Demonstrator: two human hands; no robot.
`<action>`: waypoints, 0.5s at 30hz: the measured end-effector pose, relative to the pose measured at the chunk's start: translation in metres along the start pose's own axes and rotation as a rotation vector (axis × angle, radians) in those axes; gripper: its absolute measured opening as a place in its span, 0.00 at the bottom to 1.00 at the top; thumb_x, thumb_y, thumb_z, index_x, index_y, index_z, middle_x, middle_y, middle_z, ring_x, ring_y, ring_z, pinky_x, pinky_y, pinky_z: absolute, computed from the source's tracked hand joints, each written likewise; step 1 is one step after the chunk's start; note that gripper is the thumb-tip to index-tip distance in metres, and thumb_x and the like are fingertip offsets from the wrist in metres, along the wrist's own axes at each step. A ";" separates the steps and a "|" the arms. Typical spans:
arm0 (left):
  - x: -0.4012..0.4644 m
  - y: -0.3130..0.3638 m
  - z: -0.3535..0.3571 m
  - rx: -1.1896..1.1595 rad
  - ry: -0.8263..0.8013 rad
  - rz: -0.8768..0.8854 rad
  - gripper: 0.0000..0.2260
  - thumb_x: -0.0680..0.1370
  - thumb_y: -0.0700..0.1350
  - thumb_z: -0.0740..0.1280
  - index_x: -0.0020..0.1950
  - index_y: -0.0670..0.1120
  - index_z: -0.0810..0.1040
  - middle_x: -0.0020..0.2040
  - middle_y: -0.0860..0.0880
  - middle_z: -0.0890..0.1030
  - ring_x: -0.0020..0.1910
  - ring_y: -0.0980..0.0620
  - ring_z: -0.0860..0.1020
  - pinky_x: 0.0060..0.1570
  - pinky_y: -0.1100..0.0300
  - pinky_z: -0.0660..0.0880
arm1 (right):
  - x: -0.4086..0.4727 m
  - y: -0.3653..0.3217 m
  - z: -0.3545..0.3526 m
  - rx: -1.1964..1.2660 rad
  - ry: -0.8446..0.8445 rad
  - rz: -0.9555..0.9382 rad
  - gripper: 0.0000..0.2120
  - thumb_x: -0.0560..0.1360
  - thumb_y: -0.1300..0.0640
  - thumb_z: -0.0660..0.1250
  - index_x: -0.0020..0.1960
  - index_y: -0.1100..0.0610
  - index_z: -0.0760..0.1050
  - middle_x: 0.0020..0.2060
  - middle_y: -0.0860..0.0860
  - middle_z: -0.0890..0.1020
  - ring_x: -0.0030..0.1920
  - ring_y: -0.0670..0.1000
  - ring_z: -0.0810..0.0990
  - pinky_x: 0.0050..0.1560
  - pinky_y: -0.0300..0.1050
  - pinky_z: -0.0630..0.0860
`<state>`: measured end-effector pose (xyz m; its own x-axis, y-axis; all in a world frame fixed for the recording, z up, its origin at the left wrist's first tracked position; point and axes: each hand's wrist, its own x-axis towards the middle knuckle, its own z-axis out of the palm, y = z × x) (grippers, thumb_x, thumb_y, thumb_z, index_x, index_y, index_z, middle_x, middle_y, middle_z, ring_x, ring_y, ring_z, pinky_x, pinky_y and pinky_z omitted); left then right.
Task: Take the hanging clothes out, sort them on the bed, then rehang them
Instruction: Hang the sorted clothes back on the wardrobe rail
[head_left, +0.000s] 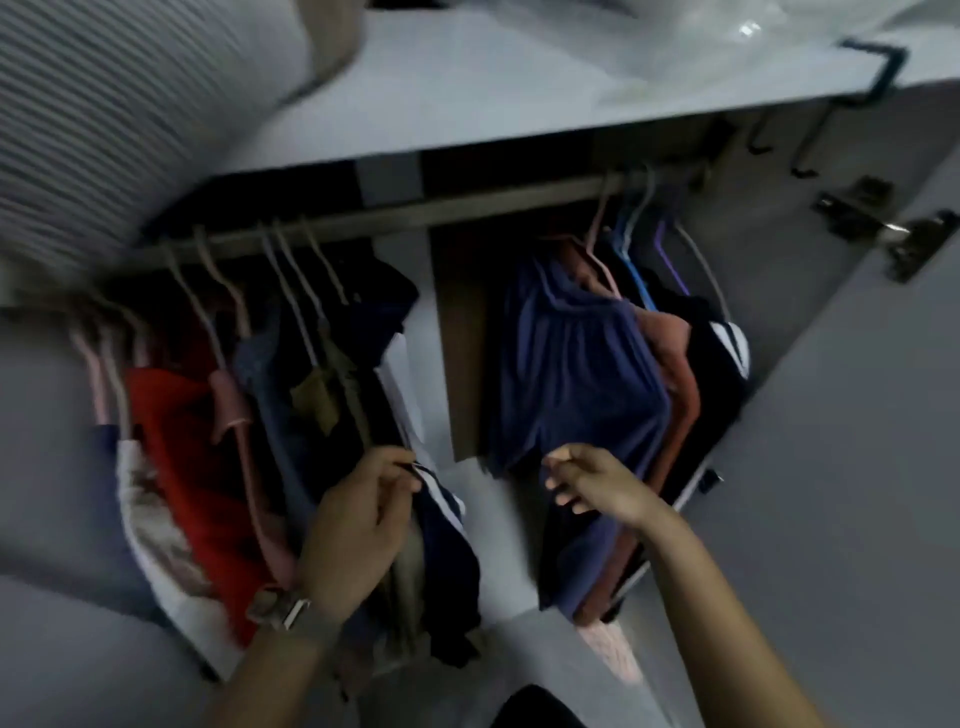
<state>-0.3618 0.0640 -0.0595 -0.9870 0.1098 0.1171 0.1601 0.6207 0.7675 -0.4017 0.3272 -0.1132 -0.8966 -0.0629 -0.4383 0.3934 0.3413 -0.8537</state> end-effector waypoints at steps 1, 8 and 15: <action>0.002 0.012 0.018 -0.002 -0.060 0.048 0.08 0.78 0.43 0.63 0.54 0.54 0.73 0.42 0.58 0.81 0.43 0.61 0.79 0.42 0.71 0.72 | -0.019 0.025 -0.011 0.041 0.063 0.032 0.08 0.81 0.60 0.57 0.46 0.51 0.71 0.37 0.48 0.78 0.31 0.45 0.75 0.30 0.35 0.69; -0.055 0.088 0.183 0.009 -0.669 0.312 0.07 0.76 0.44 0.64 0.52 0.53 0.75 0.38 0.58 0.80 0.36 0.64 0.77 0.39 0.67 0.71 | -0.218 0.168 -0.047 0.320 0.419 0.202 0.05 0.78 0.52 0.64 0.45 0.53 0.74 0.36 0.46 0.80 0.33 0.44 0.76 0.37 0.38 0.71; -0.255 0.164 0.305 0.192 -1.321 0.638 0.09 0.78 0.42 0.61 0.57 0.47 0.74 0.44 0.55 0.77 0.42 0.57 0.77 0.45 0.66 0.71 | -0.457 0.312 0.011 0.643 0.929 0.503 0.11 0.74 0.49 0.68 0.52 0.56 0.76 0.41 0.48 0.81 0.36 0.46 0.79 0.37 0.39 0.72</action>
<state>-0.0805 0.3742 -0.1558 -0.0420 0.9426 -0.3313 0.6554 0.2763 0.7029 0.1329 0.4520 -0.1825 -0.3175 0.7213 -0.6156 0.5291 -0.4040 -0.7462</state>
